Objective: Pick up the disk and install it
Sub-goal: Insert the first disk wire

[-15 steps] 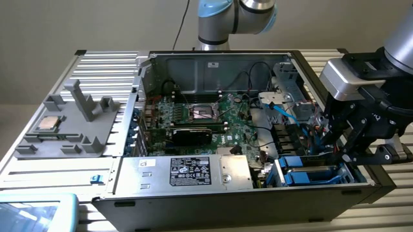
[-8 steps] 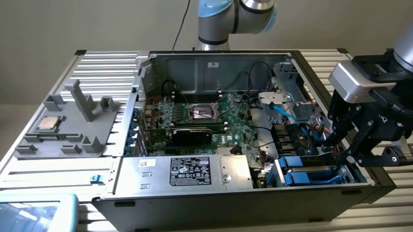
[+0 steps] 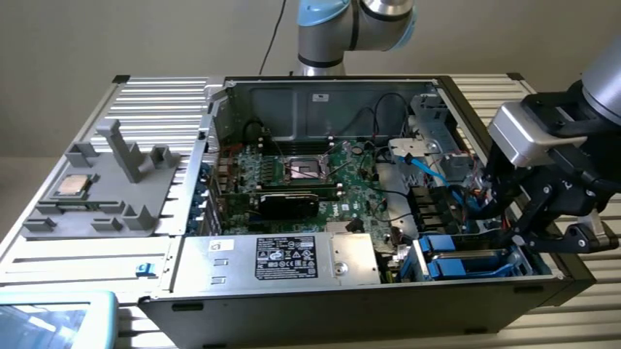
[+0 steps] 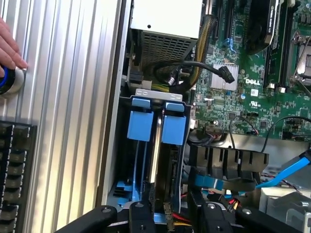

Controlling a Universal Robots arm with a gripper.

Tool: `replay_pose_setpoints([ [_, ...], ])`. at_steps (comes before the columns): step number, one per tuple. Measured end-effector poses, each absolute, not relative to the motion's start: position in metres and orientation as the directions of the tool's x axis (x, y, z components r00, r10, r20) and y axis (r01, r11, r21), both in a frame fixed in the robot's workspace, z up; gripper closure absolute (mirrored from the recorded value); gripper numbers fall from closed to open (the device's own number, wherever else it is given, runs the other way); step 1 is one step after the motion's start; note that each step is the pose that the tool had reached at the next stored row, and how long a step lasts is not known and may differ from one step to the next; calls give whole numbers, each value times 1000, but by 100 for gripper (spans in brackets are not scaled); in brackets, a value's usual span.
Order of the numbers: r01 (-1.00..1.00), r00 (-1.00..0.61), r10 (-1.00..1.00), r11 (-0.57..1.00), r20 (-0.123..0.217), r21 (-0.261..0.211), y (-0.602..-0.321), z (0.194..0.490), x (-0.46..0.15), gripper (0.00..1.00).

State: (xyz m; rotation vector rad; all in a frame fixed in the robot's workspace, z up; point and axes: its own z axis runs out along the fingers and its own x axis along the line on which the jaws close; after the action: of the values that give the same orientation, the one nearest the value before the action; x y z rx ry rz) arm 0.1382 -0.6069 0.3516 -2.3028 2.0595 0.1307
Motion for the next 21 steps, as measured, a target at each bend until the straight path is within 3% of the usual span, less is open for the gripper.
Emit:
replay_pose_setpoints([
  [12,-979,200,-973,-203,-114,17,-610,347,139,60],
  [21,-978,206,-964,-210,-172,8,-617,342,141,60],
])
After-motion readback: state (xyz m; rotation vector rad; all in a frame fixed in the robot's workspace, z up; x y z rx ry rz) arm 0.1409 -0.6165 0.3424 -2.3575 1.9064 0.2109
